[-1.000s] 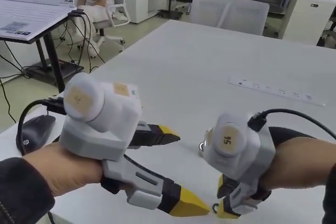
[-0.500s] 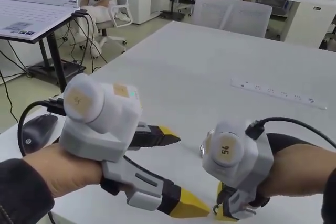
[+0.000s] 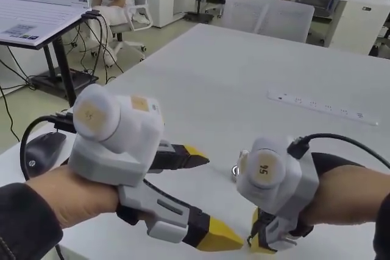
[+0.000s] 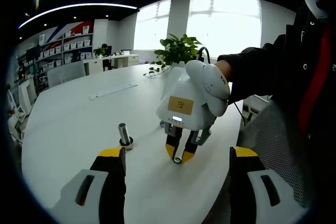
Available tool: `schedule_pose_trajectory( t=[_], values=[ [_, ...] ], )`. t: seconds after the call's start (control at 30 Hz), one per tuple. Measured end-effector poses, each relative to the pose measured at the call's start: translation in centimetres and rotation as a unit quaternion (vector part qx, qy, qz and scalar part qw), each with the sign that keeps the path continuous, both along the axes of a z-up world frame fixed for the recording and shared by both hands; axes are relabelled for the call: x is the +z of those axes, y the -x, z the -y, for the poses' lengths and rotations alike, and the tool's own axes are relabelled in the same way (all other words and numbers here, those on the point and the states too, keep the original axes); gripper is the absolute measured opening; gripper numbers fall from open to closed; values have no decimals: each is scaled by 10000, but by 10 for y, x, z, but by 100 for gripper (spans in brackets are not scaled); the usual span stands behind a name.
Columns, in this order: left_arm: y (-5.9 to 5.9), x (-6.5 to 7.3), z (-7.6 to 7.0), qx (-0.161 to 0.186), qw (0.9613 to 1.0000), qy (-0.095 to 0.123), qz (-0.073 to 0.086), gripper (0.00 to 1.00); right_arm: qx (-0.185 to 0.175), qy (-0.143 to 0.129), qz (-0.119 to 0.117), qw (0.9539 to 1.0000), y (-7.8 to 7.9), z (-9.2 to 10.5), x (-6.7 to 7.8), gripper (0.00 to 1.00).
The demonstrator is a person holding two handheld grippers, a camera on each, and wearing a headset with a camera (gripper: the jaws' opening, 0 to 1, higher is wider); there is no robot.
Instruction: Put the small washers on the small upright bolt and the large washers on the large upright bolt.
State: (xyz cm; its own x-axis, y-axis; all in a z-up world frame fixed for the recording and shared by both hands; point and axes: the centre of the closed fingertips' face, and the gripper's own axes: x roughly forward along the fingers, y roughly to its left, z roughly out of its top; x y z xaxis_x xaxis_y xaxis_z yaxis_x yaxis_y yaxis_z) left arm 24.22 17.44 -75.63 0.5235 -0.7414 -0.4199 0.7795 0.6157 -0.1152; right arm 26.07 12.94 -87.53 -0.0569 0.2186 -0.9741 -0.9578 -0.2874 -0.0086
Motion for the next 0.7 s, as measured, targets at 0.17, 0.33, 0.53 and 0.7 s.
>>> schedule_pose_trajectory(
  t=[0.17, 0.33, 0.53, 0.7],
  values=[
    [0, 0, 0, -6, 10000, -7, -9, 81, -26, -8, -31, 10000, -1, 0, 0, 14],
    [0, -1, 1, -11, 10000, -17, -14, 81, -65, 16, -4, 10000, -4, 4, 0, 14],
    [0, -1, 1, -27, 10000, -37, -16, 81, -138, 42, 10, 9999, -8, 12, 2, 14],
    [1, -2, 3, -48, 10000, -55, -20, 81, -262, 26, 27, 9996, -14, 20, 6, 14]
  ],
)
